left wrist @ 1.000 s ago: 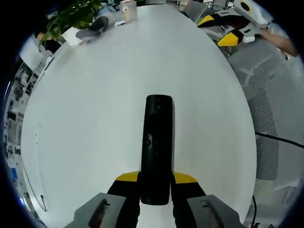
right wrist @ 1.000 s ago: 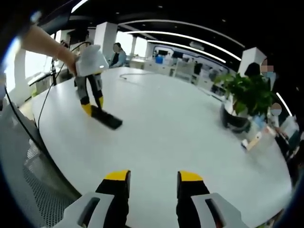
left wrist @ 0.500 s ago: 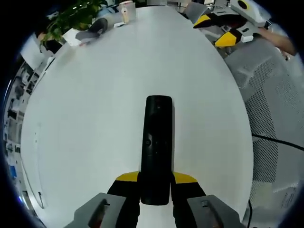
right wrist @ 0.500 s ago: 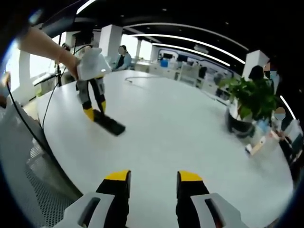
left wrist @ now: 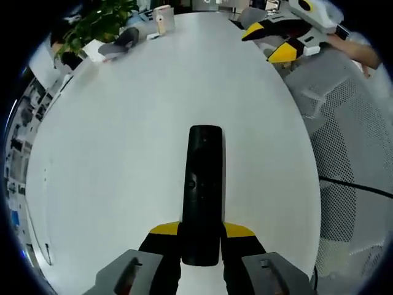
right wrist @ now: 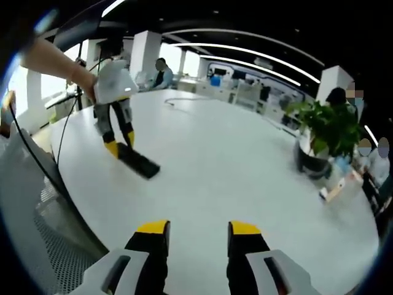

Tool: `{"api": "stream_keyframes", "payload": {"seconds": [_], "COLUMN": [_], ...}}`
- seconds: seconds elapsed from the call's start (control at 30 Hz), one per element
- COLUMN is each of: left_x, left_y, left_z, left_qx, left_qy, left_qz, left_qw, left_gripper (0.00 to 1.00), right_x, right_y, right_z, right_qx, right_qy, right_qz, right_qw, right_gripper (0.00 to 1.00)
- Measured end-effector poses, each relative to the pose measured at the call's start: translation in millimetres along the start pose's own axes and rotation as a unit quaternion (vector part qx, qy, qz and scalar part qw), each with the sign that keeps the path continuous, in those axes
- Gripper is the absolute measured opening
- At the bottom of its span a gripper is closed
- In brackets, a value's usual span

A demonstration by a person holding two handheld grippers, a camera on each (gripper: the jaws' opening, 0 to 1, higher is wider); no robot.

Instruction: Press the specified remote control buttons in sequence, fully releasing each button before pressing the next.

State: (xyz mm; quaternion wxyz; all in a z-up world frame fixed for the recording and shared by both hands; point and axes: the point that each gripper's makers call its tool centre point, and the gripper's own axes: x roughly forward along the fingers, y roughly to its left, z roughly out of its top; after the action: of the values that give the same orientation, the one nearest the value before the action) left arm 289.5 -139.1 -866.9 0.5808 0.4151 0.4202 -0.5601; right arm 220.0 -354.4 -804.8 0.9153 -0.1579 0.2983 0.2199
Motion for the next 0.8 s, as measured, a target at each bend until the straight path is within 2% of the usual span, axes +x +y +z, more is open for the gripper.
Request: {"api": "stream_keyframes", "payload": {"seconds": [0.5,0.8], "left_x": [-1,-1], "left_y": [-19.1,-23.5], "left_z": [-0.2,-0.2], "left_qx": [0.010,0.014], "left_qy": [-0.009,-0.017], "left_qz": [-0.002,-0.004], "left_qw": [0.9999,0.9998], "left_gripper": [0.23,0.23], "right_x": [-2,-3], "right_y": [-2,-6], "right_z": [-0.2,-2.3], "right_qx": [0.004,0.014], "right_qy": [-0.001,0.003], "right_qz": [-0.007,-0.015], "right_qw": [1.0000,0.9998], "right_gripper": [0.34,0.32]}}
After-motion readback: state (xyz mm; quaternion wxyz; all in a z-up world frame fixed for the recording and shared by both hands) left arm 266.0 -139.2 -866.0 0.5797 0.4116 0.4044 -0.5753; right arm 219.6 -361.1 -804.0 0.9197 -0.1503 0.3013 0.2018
